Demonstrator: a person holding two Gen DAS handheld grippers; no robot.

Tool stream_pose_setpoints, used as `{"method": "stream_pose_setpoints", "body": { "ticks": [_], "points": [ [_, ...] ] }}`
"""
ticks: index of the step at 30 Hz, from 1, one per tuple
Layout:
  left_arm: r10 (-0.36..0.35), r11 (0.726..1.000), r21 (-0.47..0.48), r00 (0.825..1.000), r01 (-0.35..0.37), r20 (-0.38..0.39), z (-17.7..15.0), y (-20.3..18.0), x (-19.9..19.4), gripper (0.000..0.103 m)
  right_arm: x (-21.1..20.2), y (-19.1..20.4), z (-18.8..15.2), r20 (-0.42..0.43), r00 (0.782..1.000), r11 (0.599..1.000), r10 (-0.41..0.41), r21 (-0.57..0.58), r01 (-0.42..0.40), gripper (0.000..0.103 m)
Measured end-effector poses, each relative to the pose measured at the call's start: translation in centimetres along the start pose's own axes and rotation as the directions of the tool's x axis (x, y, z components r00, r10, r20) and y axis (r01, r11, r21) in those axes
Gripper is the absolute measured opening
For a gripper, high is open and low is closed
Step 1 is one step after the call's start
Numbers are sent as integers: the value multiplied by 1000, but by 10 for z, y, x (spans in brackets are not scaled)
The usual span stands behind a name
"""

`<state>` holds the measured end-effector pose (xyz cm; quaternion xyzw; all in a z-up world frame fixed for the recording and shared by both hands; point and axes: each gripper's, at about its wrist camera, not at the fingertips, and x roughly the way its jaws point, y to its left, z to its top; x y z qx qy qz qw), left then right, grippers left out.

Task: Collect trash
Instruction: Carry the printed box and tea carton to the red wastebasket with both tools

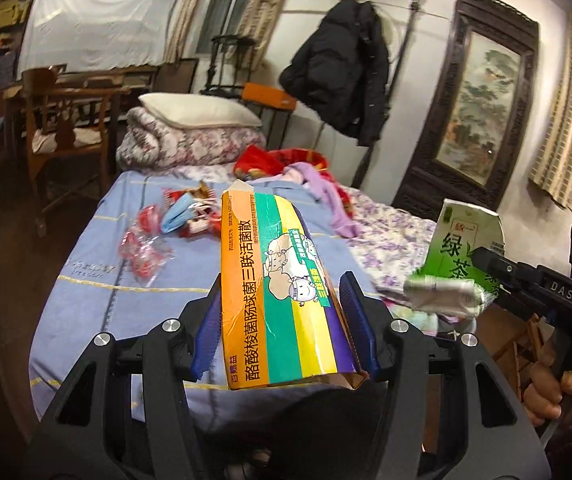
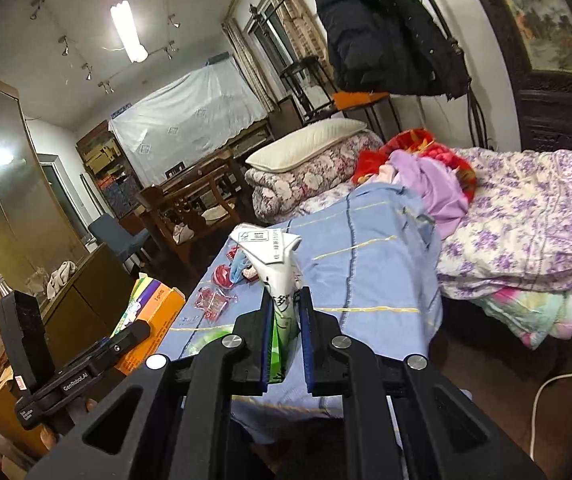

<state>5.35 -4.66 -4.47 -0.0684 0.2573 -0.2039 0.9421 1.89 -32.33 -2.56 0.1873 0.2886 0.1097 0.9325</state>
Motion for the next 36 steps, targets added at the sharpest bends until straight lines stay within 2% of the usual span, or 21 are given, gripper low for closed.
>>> {"method": "stream_pose_setpoints", "body": {
  "ticks": [8,16,23,28,36],
  "points": [
    [-83,994,73,996,85,-30,-11,-56,-9,55,-64,-29,-16,40,998,999,-49,13,48,12],
    [-151,971,171,983,168,-109,-30,-113,-1,55,-109,-80,-28,16,987,986,-162,33,162,13],
    [-199,944,214,952,250,-234,-47,-155,32,55,-118,-123,-48,-29,972,970,-234,67,235,13],
    [-197,924,259,931,282,-308,-62,-182,59,55,-111,-158,-69,-81,962,955,-261,123,269,13],
    [-206,902,274,890,335,-407,-85,-212,99,55,-82,-217,-114,-232,936,920,-264,233,317,14]
  ]
}}
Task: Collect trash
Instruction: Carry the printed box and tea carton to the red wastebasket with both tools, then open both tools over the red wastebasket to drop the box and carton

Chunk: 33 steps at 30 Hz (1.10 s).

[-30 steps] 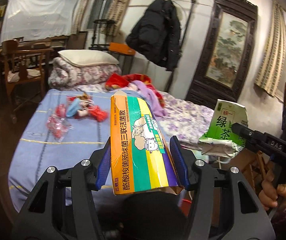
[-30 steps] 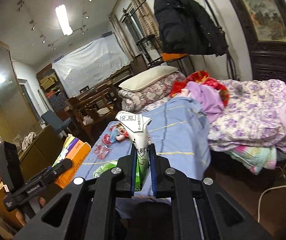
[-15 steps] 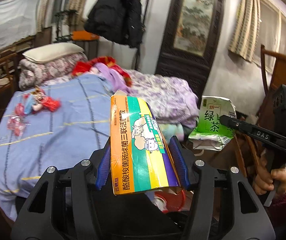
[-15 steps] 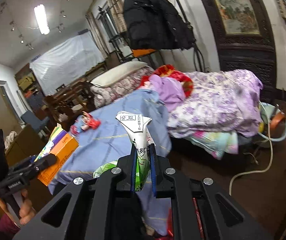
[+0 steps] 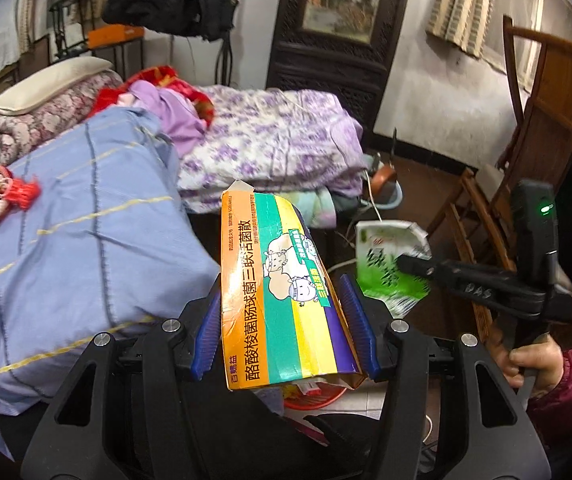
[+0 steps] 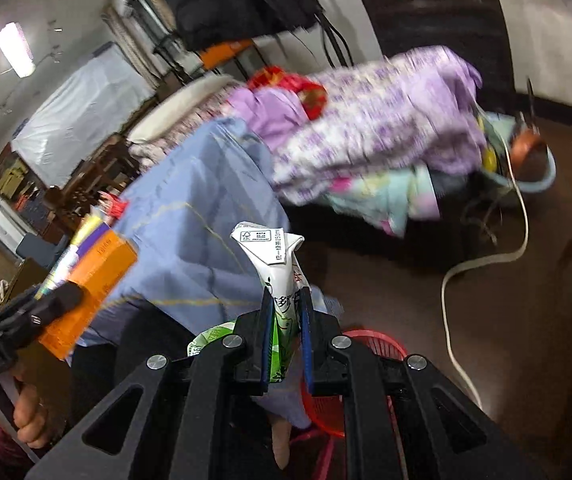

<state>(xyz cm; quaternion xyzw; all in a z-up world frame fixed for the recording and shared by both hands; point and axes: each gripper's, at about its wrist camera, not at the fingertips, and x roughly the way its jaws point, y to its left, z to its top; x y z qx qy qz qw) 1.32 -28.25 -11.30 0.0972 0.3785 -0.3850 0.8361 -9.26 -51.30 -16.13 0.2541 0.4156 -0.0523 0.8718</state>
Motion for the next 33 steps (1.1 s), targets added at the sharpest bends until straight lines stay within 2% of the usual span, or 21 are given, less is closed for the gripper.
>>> {"method": "stream_pose_setpoints", "body": {
  "ticks": [3,4,5,10,17,24,27,29,30,33],
  "points": [
    [-11,1000,18,999,11,-38,-1,-7,18,55,25,-19,-11,-84,996,998,5,63,0,22],
    [-15,1000,25,998,16,-53,-1,-10,25,55,33,-27,-15,-108,994,996,16,93,-6,37],
    [-17,999,28,998,19,-61,-1,-12,28,55,36,-32,-18,-117,993,993,26,118,-12,44],
    [-28,998,47,994,33,-104,-3,-21,47,55,29,-43,-21,-79,996,990,42,139,-31,44],
    [-50,993,94,982,68,-184,-10,-42,74,55,-4,-51,-11,46,998,988,51,143,-58,48],
    [-71,984,137,964,109,-255,-16,-62,102,57,-14,-50,-7,77,996,992,49,109,-57,48],
    [-65,982,155,962,109,-266,-17,-66,108,57,-16,-52,-8,80,996,993,48,107,-56,48],
    [-58,981,164,961,106,-271,-17,-68,111,64,-15,-54,-9,81,996,992,44,111,-53,48],
    [-52,981,164,962,99,-270,-18,-67,111,72,-15,-56,-10,79,996,992,44,115,-53,48],
    [-51,984,150,964,92,-259,-15,-63,109,76,-12,-58,-11,72,996,991,47,125,-55,48]
  ]
}}
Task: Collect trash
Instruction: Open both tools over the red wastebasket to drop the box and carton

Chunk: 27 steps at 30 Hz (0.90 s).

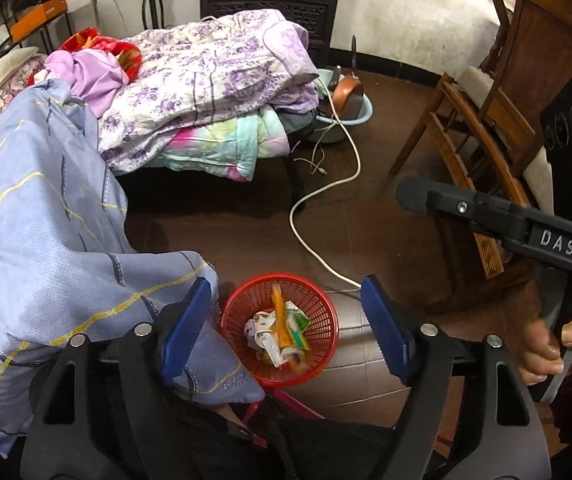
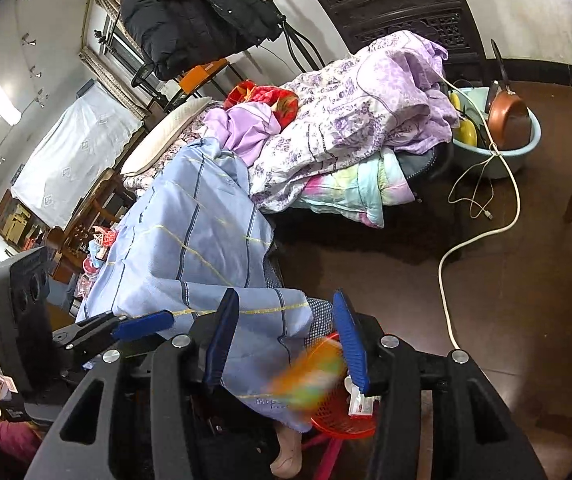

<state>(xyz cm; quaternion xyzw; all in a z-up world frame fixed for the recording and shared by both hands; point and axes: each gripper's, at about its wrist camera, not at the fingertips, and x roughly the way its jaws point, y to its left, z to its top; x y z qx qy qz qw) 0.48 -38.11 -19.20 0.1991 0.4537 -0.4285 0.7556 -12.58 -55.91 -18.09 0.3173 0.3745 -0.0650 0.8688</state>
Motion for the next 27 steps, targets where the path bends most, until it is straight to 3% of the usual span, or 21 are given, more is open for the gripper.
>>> {"method": "stream_pose_setpoints", "body": {
  "ticks": [14,27],
  "points": [
    [48,992,-122,994,-36,100,0,34,-43,80,-8,29,3,13,1000,997,-5,-71,6,52],
    [117,976,-205,967,-70,227,-19,61,-106,83,-27,97,8,56,998,976,21,-216,-9,64]
  ]
}}
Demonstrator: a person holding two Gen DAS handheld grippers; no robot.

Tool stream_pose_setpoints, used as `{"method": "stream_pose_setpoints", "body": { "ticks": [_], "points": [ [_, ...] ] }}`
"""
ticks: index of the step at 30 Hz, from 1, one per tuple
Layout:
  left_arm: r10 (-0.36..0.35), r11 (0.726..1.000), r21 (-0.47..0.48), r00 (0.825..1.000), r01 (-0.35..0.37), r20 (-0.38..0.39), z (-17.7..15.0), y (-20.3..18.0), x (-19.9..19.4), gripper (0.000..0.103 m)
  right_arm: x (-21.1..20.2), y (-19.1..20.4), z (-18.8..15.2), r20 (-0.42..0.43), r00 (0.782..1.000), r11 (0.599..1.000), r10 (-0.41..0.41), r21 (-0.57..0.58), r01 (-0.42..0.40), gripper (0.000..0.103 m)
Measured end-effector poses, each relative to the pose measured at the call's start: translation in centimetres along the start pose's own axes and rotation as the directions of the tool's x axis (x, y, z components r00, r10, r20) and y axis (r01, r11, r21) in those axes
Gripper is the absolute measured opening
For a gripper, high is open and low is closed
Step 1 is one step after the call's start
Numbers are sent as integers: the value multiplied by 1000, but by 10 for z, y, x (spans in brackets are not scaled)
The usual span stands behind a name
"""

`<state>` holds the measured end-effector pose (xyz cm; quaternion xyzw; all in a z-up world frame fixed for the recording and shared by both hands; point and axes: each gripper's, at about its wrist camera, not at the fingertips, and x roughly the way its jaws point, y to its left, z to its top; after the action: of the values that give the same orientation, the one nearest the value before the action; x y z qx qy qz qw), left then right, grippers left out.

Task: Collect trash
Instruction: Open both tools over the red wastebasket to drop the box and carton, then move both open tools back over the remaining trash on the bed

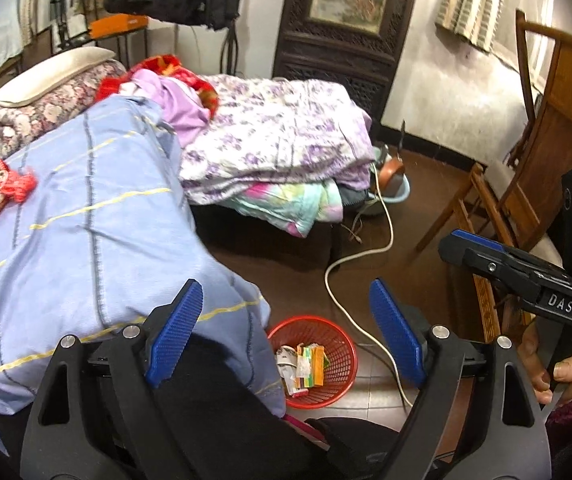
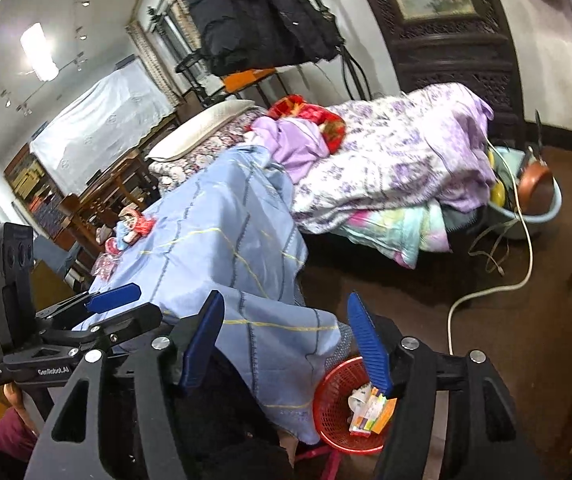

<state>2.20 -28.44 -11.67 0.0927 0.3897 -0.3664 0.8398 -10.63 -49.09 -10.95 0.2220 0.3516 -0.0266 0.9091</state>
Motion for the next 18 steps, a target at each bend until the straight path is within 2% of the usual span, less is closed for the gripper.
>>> {"method": "stream_pose_setpoints", "body": {
  "ticks": [9,18],
  "points": [
    [45,995,-92,993,-35,108,-11,39,-51,86,-7,54,6,12,999,995,30,-99,-28,65],
    [92,978,-201,980,-56,175,-31,87,-89,88,-2,115,6,3,996,980,87,-181,-85,70]
  ]
}}
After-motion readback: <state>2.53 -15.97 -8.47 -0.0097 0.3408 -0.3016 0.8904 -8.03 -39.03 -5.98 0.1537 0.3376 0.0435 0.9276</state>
